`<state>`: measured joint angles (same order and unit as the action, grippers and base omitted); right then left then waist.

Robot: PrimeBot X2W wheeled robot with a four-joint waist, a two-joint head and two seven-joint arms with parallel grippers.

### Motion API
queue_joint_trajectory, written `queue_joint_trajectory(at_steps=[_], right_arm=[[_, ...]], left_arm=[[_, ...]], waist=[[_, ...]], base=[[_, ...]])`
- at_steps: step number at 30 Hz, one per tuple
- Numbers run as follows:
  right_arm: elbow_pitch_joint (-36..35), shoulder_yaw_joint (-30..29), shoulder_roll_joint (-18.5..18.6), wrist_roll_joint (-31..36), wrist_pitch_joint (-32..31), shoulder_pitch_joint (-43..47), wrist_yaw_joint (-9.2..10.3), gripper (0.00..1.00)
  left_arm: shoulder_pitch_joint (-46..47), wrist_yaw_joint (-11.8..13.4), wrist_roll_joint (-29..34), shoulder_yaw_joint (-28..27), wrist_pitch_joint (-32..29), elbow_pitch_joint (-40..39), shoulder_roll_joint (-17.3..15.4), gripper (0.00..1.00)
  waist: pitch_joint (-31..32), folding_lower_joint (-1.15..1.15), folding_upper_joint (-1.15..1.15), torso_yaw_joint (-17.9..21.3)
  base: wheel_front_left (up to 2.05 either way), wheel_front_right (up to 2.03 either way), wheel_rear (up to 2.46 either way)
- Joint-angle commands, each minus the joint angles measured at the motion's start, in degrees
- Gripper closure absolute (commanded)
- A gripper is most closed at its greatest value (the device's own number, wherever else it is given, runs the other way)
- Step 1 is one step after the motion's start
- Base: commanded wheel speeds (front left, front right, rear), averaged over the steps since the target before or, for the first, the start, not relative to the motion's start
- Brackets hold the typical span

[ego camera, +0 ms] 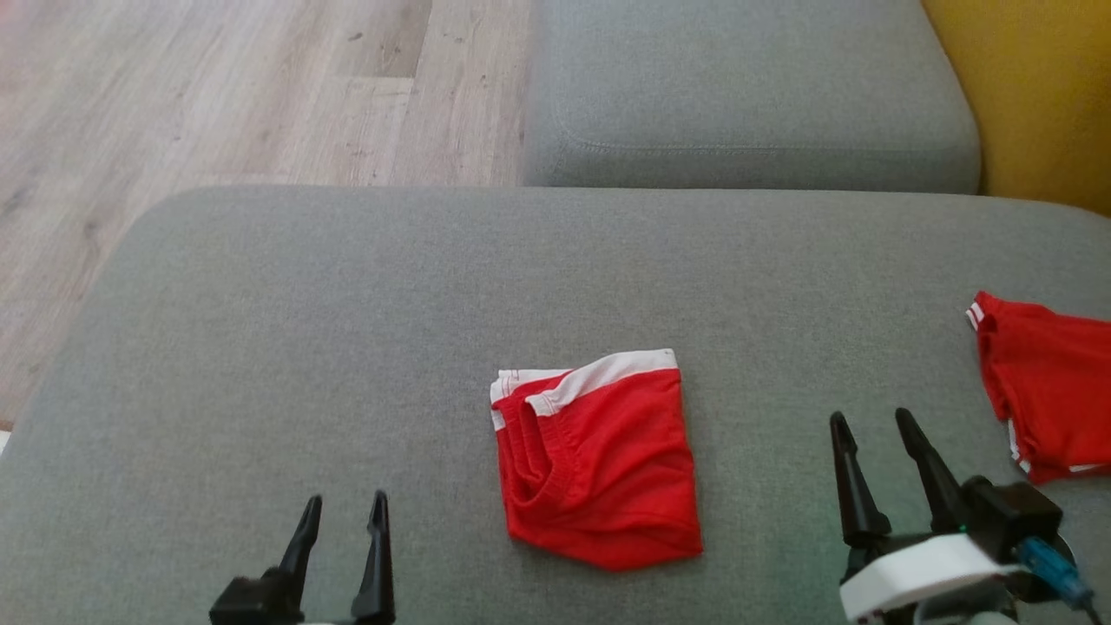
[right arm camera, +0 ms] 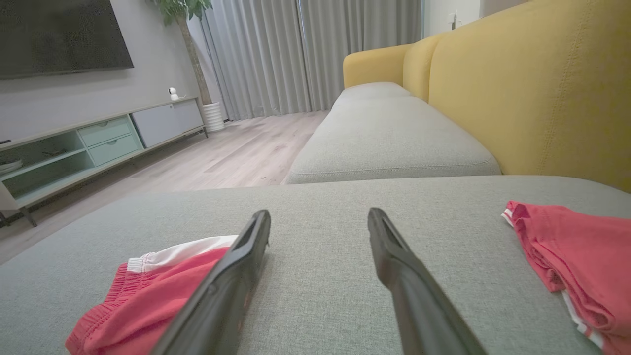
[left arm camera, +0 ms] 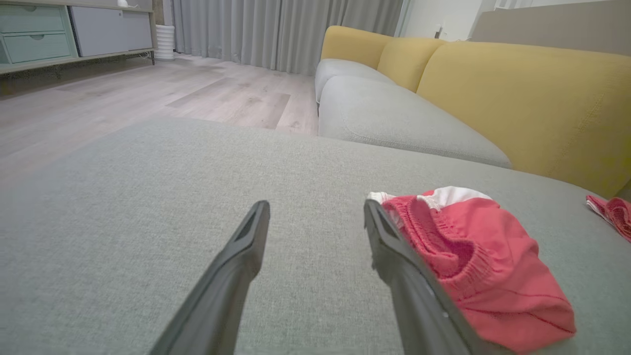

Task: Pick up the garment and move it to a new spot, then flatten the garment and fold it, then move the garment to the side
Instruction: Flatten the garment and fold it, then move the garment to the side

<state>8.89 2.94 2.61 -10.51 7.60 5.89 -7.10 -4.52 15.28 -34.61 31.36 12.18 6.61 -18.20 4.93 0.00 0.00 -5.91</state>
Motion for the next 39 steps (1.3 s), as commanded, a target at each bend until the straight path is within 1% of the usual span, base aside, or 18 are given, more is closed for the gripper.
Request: queue_joint_trajectory(at_steps=[1, 11, 30, 33, 37, 38, 39], right_arm=[[-2.6, 0.8, 0.3, -0.1, 0.5, -1.6, -0.39, 0.00], [-3.0, 0.3, 0.3, -0.5, 0.2, 1.2, -0.39, 0.00], [-3.5, 0.2, 0.3, 1.2, -1.9, 1.6, -0.39, 0.00], [-3.0, 1.1, 0.3, 1.3, -4.1, 0.6, -0.39, 0.00], [-1.0, 3.2, 0.3, 2.1, -9.9, -3.6, -0.39, 0.00], [-1.0, 3.2, 0.3, 2.1, -9.9, -3.6, -0.39, 0.00], [-0.2, 3.6, 0.3, 2.3, -11.8, -4.9, -0.39, 0.00]], left_arm=[[1.8, 0.4, -0.4, -2.7, 0.7, -1.5, -1.2, 0.00], [0.9, 0.5, -0.9, -3.6, 1.2, -1.1, -1.9, 0.00], [1.5, 1.0, -1.3, -3.3, 1.0, -1.1, -1.8, 0.00], [1.9, 1.1, -1.2, -3.2, 1.0, -1.2, -1.8, 0.00], [2.6, 0.9, -1.1, -2.8, 1.0, -1.0, -1.4, 0.00], [2.6, 0.9, -1.1, -2.8, 1.0, -1.0, -1.4, 0.00], [2.8, 0.8, -1.2, -2.7, 1.0, -1.0, -1.3, 0.00]], waist=[[0.1, 0.00, 0.00, 0.0], [0.3, 0.00, 0.00, 0.1], [0.0, 0.00, 0.00, -0.4], [-0.5, 0.00, 0.00, -0.6], [-1.3, 0.00, 0.00, -1.5], [-1.3, 0.00, 0.00, -1.5], [-1.6, 0.00, 0.00, -1.8]], base=[[0.00, 0.00, 0.00], [0.00, 0.00, 0.00], [0.00, 0.00, 0.00], [0.00, 0.00, 0.00], [0.00, 0.00, 0.00], [0.00, 0.00, 0.00], [0.00, 0.00, 0.00]])
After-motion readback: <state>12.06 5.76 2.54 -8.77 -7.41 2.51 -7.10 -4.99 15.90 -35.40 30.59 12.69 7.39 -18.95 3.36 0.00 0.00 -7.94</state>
